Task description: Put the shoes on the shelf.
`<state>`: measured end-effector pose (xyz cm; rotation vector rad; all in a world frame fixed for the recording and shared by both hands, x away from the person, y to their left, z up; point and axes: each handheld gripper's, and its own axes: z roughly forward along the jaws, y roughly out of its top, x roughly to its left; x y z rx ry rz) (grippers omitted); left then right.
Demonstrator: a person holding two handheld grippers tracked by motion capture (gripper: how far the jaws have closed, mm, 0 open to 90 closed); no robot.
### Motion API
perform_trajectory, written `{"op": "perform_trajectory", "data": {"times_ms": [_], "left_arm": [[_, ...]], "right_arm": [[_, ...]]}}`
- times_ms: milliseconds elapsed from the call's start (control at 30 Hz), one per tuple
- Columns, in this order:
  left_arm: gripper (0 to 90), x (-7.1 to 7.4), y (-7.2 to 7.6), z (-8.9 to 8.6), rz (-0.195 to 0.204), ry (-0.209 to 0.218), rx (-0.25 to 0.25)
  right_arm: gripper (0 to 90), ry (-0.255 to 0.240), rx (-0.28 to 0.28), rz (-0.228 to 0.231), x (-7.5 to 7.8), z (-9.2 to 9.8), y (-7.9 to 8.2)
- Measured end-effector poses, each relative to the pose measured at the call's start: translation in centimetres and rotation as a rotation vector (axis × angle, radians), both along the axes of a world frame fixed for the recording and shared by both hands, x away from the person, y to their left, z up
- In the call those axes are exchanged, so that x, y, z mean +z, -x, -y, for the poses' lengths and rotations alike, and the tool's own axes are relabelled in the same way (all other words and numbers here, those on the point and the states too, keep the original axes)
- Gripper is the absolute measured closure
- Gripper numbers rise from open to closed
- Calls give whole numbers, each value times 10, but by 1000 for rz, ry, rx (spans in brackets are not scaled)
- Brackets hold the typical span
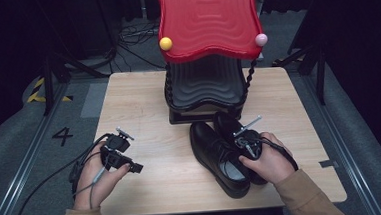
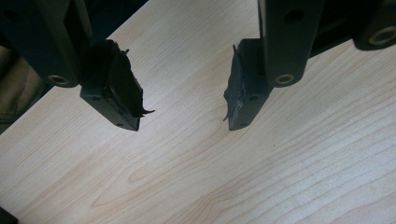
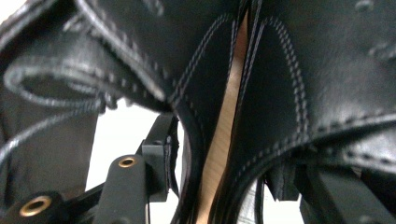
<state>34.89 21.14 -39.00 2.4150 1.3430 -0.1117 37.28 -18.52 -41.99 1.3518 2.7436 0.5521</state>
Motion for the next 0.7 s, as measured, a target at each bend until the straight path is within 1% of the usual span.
{"op": "perform_trajectory", "data": {"times_ms": [33,67,100,133,167,233,300,333,400,433,500,533,600,700], "left_arm": [[462,0,0,0,0,0,0],[462,0,0,0,4,-1,1],[463,0,-1,0,-2,-2,-2],[463,-1,-1,0,1,-2,-2],[463,-1,-1,0,-1,-2,-4],[462,-2,-2,2,-7,-2,-4],[461,-2,-3,2,-8,-2,-7],[461,-3,-3,3,-10,-4,-11],[461,-3,-3,4,-5,-2,-8],[461,-2,-4,5,-6,-3,-15],[462,-2,-4,5,-2,-3,-16],[461,-1,-4,5,1,2,-16],[460,-1,-4,5,3,3,-11],[460,-1,-5,2,-3,6,-7]], "right_arm": [[534,0,0,0,0,0,0],[557,10,-20,-2,0,-1,-1],[578,31,-16,4,0,-3,-1],[580,55,-22,-2,0,-7,-5],[580,55,-22,-2,0,-7,-5],[616,67,-26,-18,0,-11,-10],[630,73,-28,-13,-1,-13,-11],[669,80,-20,-4,0,-17,-12],[674,85,-21,-5,0,-18,-12],[689,90,-22,-6,0,-18,-12],[699,84,-23,-9,0,-18,-13],[740,67,-29,-20,1,-15,-14],[752,61,-29,-29,2,-14,-16],[771,72,-34,-34,3,-15,-16]]}}
